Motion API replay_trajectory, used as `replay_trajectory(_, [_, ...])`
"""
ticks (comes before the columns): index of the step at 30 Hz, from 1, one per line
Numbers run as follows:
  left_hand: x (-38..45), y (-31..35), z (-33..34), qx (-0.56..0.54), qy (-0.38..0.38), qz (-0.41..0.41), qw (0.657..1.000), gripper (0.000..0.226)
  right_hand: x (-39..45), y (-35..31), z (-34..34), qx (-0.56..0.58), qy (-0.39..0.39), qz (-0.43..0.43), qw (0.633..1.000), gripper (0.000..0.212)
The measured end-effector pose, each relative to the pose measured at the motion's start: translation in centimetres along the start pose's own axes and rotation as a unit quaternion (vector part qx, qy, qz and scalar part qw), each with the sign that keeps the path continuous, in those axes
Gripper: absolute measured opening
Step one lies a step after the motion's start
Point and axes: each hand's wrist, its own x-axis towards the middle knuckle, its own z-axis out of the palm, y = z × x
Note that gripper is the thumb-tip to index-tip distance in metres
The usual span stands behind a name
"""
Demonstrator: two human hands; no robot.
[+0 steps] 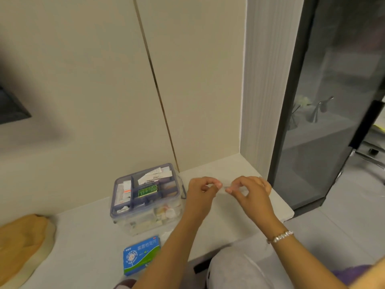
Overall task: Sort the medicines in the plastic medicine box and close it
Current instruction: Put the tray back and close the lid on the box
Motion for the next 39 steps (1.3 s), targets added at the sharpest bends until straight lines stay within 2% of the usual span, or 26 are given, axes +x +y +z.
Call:
replay_trajectory(7, [-2.6,4.4,-2.8,-0.059,0.025,-0.002,0.998,0.021,-1.0,-5.9,-3.4,0.106,0.007,0.061,0.993,0.017])
replay_trajectory(12, [-3.9,5.8,-5.3,-0.039,0.074,0.006,0.996,0.031,-1.2,-10.0,-5.2,0.16,0.009,0.058,0.985,0.018])
replay_trajectory(18, [-4.9,4.3,-9.1,0.001,0.171,-0.049,0.984,0.049,-1.0,-14.1,-6.5,0.251,0.006,0.058,0.966,0.023])
replay_trajectory(23, [-5.8,2.3,-12.9,-0.028,0.223,-0.087,0.97,0.064,-0.6,-15.3,-5.3,0.344,-0.038,0.114,0.931,0.021])
replay_trajectory(25, [-6.3,1.5,-14.2,-0.059,0.241,-0.087,0.965,0.06,-0.4,-15.2,-4.1,0.379,-0.052,0.138,0.914,0.02])
replay_trajectory(28, [-6.7,0.0,-16.2,-0.083,0.236,-0.139,0.958,0.061,0.2,-14.6,-1.8,0.433,-0.057,0.192,0.879,0.021])
replay_trajectory(30, [-6.8,-1.2,-17.5,-0.074,0.231,-0.162,0.957,0.053,0.7,-14.0,-0.4,0.464,-0.072,0.232,0.852,0.026])
replay_trajectory(32, [-7.1,-2.0,-18.7,-0.066,0.227,-0.147,0.96,0.035,1.2,-13.3,1.0,0.484,-0.087,0.254,0.833,0.03])
replay_trajectory(34, [-7.0,-2.9,-19.5,-0.08,0.246,-0.134,0.957,0.027,1.6,-12.5,2.6,0.491,-0.084,0.253,0.83,0.031])
replay_trajectory(39, [-5.9,-4.3,-20.9,-0.109,0.331,-0.151,0.925,0.041,2.3,-11.4,6.4,0.442,-0.096,0.223,0.864,0.042])
